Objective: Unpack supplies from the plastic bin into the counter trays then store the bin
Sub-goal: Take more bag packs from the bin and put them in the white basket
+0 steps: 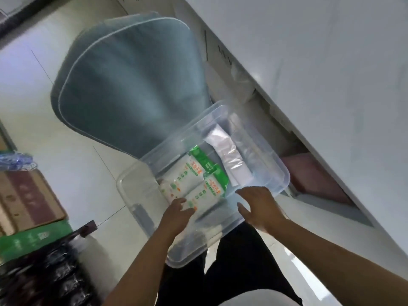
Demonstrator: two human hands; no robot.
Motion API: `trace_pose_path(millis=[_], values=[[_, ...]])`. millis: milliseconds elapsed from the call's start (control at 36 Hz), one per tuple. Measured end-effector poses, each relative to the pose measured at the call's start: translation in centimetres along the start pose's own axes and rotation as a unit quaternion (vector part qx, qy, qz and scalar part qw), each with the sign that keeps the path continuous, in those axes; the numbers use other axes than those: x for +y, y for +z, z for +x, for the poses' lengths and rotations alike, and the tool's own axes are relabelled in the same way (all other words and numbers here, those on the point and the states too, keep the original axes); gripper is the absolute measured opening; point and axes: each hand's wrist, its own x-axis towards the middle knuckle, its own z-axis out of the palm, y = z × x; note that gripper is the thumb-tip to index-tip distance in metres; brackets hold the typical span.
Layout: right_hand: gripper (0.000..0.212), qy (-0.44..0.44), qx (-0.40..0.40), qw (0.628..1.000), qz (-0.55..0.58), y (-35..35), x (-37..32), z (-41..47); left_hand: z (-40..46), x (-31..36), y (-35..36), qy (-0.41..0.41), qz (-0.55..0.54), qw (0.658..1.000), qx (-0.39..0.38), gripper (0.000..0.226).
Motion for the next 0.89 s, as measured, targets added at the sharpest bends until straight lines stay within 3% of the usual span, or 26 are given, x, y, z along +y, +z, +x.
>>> trace_pose_path(millis=[167,444,583,722,889], values=[[0.037,-0.053,0.031,0.996,-0.071,2.5,2.8,2.8,8.2,4.2,2.4,-0.015,-0.039,0.999,-0.006,0.047],[0.035,-0.048,0.171,0.983,-0.052,4.5,3.0,4.1,21.3,10.2,5.7,0.006,-0.123,0.992,0.016,0.074],[0.030,-0.043,0.229,0.972,-0.024,4.7,2.9,4.4,24.3,12.2,5.7,-0.029,-0.244,0.969,-0.033,0.079],[0.029,-0.033,0.233,0.972,-0.026,4.8,3.0,4.6,25.7,13.5,6.0,-0.017,-0.326,0.942,-0.071,0.065],[0.026,-0.032,0.239,0.970,-0.026,4.8,3.0,4.7,25.9,14.8,6.7,-0.020,-0.375,0.927,-0.017,0.071]])
